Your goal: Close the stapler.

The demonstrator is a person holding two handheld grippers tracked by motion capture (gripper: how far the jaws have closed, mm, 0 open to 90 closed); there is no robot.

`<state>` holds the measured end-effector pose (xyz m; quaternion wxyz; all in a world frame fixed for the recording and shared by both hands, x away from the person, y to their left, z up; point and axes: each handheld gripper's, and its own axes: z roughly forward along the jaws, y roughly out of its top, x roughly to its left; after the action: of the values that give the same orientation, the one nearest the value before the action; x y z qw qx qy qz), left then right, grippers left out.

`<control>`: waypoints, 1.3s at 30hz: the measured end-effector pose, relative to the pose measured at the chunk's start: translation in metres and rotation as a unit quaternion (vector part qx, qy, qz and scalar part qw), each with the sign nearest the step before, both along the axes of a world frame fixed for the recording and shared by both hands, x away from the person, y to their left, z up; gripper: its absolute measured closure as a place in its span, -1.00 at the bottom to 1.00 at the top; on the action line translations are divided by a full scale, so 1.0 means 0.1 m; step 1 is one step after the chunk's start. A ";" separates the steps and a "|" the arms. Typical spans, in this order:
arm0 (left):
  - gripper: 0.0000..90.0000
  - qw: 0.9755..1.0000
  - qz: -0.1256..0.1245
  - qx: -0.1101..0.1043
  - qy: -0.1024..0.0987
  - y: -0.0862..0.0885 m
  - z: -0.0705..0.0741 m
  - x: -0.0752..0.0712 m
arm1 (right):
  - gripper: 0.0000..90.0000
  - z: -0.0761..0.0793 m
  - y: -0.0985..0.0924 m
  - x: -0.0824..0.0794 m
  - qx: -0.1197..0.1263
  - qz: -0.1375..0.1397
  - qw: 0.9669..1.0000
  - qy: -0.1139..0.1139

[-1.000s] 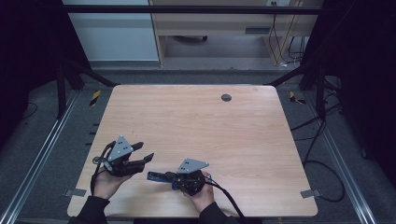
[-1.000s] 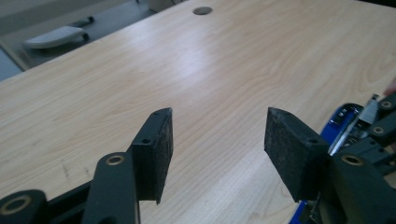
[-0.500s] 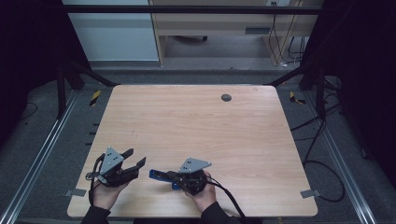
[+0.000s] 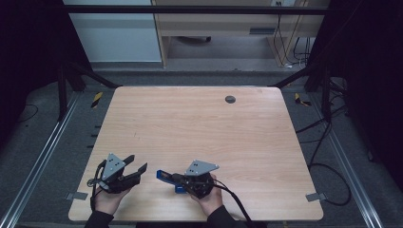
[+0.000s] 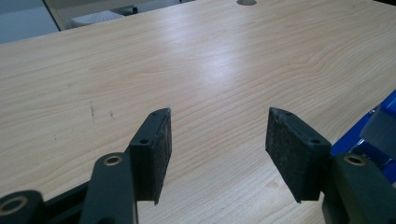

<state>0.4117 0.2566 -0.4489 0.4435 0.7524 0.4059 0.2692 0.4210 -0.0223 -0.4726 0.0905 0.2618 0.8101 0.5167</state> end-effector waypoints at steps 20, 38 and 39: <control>-0.05 1.000 -0.002 0.006 0.011 -0.01 -0.05 -0.01 | 1.00 0.05 -0.25 -0.03 0.003 -0.022 1.000 -0.002; -0.07 1.000 0.000 0.004 0.010 -0.01 -0.05 -0.03 | 1.00 0.04 -0.34 -0.08 0.009 -0.023 1.000 -0.002; -0.07 1.000 0.000 0.004 0.011 -0.01 -0.06 -0.03 | 1.00 0.04 -0.35 -0.09 0.010 -0.023 1.000 -0.002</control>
<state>0.4092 0.2561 -0.4544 0.4357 0.7571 0.4101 0.2623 0.4125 -0.0569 -0.4690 0.1018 0.2799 0.7987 0.5228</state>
